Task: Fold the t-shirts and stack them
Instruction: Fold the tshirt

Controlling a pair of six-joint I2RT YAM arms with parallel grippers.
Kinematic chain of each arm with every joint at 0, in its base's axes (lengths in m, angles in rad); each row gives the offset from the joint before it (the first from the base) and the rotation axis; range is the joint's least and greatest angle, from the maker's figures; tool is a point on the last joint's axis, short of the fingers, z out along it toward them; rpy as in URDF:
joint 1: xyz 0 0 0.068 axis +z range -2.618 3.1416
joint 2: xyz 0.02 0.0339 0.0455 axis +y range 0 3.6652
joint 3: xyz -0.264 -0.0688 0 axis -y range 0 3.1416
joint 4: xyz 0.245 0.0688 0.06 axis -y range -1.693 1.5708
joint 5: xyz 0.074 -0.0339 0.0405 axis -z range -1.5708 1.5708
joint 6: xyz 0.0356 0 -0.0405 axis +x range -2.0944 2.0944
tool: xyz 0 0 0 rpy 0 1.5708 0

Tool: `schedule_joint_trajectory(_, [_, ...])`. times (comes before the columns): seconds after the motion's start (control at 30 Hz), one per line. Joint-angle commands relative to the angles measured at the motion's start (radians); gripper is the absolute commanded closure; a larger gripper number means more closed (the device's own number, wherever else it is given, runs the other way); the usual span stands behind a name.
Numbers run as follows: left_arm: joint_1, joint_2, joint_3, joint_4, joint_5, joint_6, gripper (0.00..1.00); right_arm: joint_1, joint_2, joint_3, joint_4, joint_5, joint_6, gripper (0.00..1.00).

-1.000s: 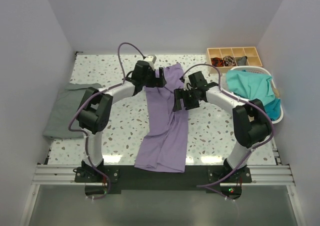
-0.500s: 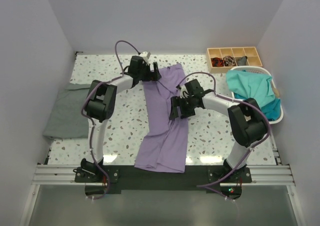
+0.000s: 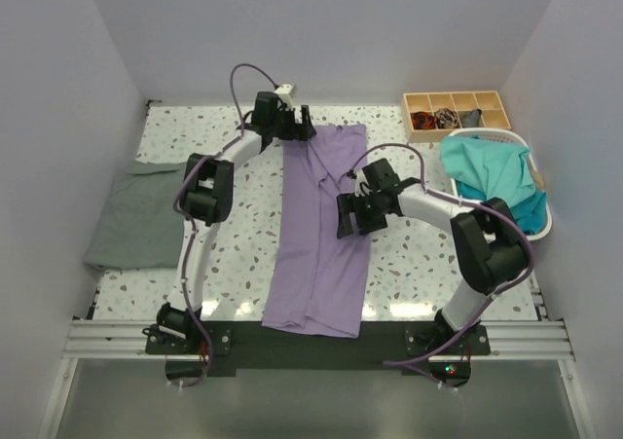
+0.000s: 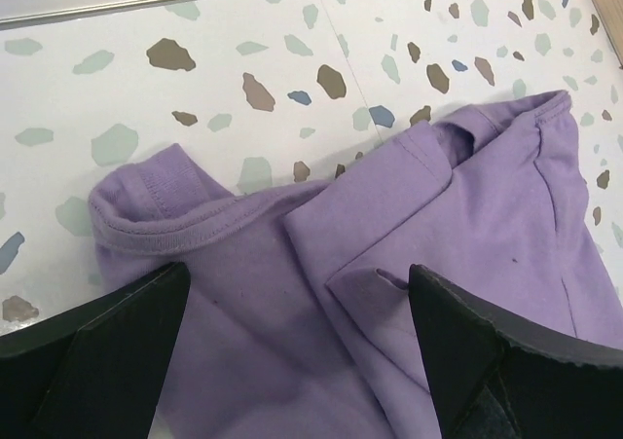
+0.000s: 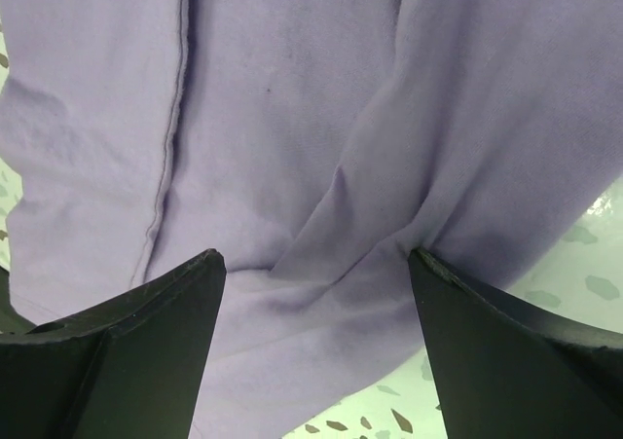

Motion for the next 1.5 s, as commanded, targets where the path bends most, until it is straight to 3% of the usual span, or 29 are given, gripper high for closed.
schedule_joint_trajectory(0.0, [0.023,-0.051,-0.05,-0.011,0.04,0.038,0.0,0.001,-0.057,0.001,-0.056,0.05,-0.03,0.19])
schedule_joint_trajectory(0.13, [0.019,-0.176,-0.115,0.032,0.107,0.017,0.0,0.002,-0.143,0.077,-0.03,0.085,-0.035,0.18])
schedule_joint_trajectory(0.33, [-0.004,-0.272,-0.103,0.031,0.152,-0.027,0.0,0.001,-0.204,0.173,-0.06,0.281,-0.05,0.17])
schedule_joint_trajectory(0.53, [-0.067,-0.244,-0.069,-0.054,0.167,-0.063,0.0,-0.005,-0.235,0.168,-0.066,0.522,-0.027,0.16])
schedule_joint_trajectory(0.73, [-0.171,-0.212,-0.118,-0.041,0.149,-0.081,0.0,-0.061,-0.244,0.145,-0.031,0.524,0.013,0.16])
schedule_joint_trajectory(1.0, [-0.282,-0.241,-0.222,-0.078,-0.058,-0.025,0.01,-0.16,-0.266,0.122,-0.056,0.505,0.031,0.16])
schedule_joint_trajectory(1.23, [-0.33,-0.332,-0.391,-0.026,-0.355,0.009,0.01,-0.193,-0.286,0.11,-0.063,0.496,0.036,0.15])
schedule_joint_trajectory(1.47, [-0.34,-0.355,-0.423,0.0,-0.437,0.023,0.03,-0.194,-0.269,0.102,-0.056,0.479,0.048,0.16])
